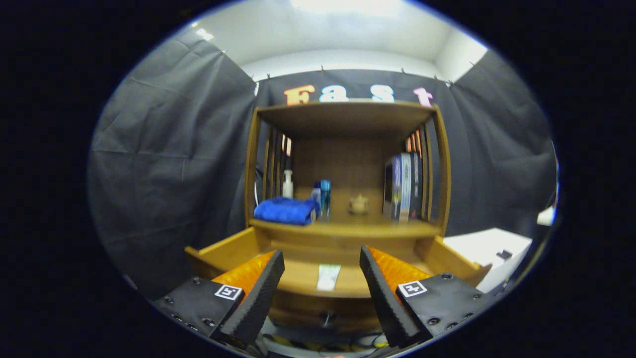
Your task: Pull open the drawer, take out the items inside it, and place them on the countertop above the cabinet.
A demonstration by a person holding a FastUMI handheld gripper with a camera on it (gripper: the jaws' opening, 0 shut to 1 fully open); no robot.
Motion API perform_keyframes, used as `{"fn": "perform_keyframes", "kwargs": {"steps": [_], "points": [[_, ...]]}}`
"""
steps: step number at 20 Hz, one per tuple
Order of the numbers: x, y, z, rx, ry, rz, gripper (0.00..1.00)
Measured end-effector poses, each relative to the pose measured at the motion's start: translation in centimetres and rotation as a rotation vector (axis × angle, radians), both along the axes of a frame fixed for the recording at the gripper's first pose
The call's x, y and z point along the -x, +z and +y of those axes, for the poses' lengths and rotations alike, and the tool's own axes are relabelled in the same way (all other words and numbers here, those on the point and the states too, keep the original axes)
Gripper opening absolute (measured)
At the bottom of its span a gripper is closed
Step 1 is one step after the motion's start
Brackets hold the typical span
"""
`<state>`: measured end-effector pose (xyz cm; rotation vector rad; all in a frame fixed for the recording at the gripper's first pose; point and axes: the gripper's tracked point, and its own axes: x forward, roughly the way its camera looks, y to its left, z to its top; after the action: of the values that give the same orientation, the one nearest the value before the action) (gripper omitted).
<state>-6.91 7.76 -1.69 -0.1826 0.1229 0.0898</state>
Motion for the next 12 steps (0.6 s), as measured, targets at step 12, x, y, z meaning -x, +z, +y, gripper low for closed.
{"fn": "perform_keyframes", "kwargs": {"steps": [12], "points": [[-15.4,-8.7,0.4,0.084,-0.058,0.535,0.99]]}}
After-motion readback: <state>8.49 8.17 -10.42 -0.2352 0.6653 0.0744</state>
